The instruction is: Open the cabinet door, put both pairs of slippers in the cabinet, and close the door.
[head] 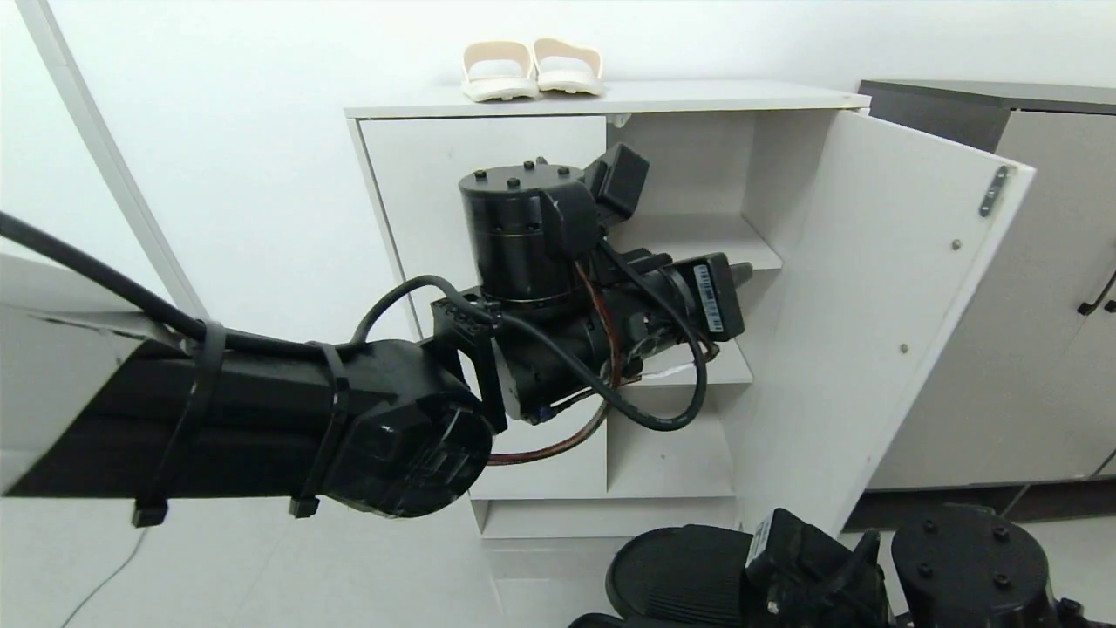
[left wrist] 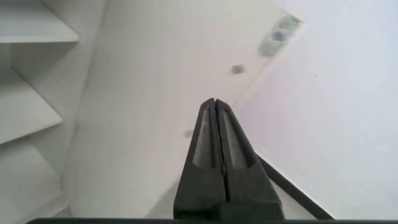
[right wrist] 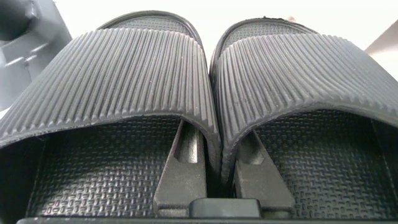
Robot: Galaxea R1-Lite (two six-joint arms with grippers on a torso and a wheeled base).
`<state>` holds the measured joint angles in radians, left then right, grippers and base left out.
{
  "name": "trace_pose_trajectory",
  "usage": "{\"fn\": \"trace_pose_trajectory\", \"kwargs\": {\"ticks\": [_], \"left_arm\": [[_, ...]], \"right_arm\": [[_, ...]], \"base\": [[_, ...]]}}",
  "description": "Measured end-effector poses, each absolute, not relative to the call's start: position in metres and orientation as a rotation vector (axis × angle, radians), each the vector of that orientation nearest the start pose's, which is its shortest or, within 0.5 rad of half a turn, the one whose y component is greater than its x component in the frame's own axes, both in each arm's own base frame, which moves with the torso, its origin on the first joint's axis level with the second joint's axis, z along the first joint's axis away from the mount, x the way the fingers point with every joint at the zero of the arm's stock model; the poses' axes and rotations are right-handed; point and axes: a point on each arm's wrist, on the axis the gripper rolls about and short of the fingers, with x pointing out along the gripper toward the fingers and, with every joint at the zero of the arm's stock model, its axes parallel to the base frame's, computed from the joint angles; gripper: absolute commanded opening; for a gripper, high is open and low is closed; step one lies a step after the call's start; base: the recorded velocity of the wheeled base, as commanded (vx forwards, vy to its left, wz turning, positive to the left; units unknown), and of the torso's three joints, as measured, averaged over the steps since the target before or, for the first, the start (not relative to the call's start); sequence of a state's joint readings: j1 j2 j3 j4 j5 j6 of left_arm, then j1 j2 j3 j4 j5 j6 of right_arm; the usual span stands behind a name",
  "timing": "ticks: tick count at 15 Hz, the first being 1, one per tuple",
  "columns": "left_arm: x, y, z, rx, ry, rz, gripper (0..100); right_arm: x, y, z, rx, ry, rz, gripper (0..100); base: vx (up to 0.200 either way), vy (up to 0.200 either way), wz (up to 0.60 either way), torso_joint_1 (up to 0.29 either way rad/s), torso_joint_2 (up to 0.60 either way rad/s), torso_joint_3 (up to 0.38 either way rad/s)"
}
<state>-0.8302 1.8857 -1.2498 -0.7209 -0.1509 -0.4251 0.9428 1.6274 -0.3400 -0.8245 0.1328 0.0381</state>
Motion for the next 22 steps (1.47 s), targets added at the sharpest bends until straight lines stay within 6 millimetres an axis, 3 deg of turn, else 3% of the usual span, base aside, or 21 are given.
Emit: {"fn": "trace_pose_trajectory", "kwargs": {"ticks": [3,6,8,12,17,19,22], "left_arm": [[0.261,-0.236,0.257,-0.372,0.129,-0.872,0],[0.254,-0.18,0.27,-0.345,0.067,-0.693,0],[0.229,-0.146,0.276,-0.33,0.032,-0.55,0],[0.153,-0.082,0.275,-0.239,0.028,-0.235,0],[0.064,-0.011,0.241,-0.196,0.005,0.107,0],[0.028,0.004,0.214,-0.177,-0.014,0.255,0],[-0.009,0.009,0.155,-0.13,0.001,0.408,0]], "right_arm": [[0.148,0.191,0.111,-0.133,0.419,0.959,0],[0.172,0.195,0.118,-0.108,0.358,0.712,0],[0.189,0.2,0.125,-0.066,0.322,0.573,0],[0.227,0.204,0.135,-0.03,0.251,0.332,0],[0.248,0.202,0.124,-0.025,0.268,0.241,0],[0.25,0.202,0.122,-0.03,0.272,0.235,0],[0.249,0.203,0.12,-0.034,0.278,0.237,0]], "base": [[0.0,0.0,0.0,0.0,0.0,0.0],[0.0,0.0,0.0,0.0,0.0,0.0],[0.0,0.0,0.0,0.0,0.0,0.0],[0.0,0.0,0.0,0.0,0.0,0.0],[0.0,0.0,0.0,0.0,0.0,0.0],[0.0,0.0,0.0,0.0,0.0,0.0],[0.0,0.0,0.0,0.0,0.0,0.0]]}}
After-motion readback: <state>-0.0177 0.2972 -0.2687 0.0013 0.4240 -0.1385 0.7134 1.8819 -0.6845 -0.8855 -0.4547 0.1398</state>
